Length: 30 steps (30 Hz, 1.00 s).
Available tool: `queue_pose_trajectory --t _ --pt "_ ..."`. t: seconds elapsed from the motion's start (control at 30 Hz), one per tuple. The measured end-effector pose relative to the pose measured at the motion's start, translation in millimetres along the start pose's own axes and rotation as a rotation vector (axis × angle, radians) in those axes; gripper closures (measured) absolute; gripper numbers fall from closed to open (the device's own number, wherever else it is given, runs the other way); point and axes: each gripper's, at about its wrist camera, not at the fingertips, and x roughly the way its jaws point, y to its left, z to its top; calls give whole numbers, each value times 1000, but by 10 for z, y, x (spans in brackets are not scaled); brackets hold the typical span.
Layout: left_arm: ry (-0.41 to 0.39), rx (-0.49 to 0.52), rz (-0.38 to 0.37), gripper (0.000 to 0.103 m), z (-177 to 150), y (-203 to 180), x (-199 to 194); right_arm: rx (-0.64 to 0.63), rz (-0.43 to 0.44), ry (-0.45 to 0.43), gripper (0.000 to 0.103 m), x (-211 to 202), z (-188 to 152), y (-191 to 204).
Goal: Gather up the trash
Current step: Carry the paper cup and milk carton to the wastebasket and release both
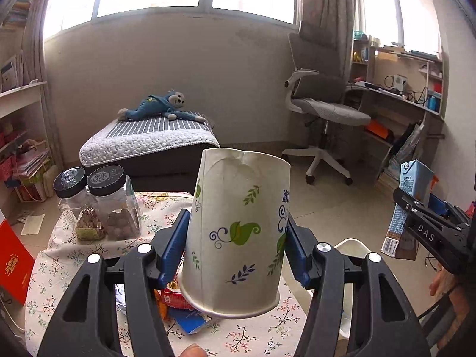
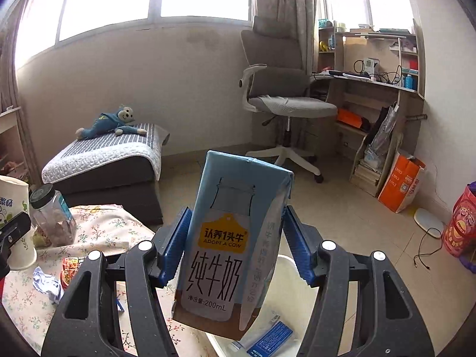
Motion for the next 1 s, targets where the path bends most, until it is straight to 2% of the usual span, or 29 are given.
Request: queue_pose_trajectory --t 0.3,0.37,0.47,1.0 --pt "16 9 -64 44 86 -373 134 47 -47 23 41 63 20 -232" --pt "19 8 -84 43 109 -470 166 65 -79 2 25 31 33 -312" --pt "28 3 -119 43 148 -634 224 101 -123 -24 17 -17 65 -480" --pt "125 36 -289 40 166 -1607 519 221 -290 -35 10 -113 105 -1316"
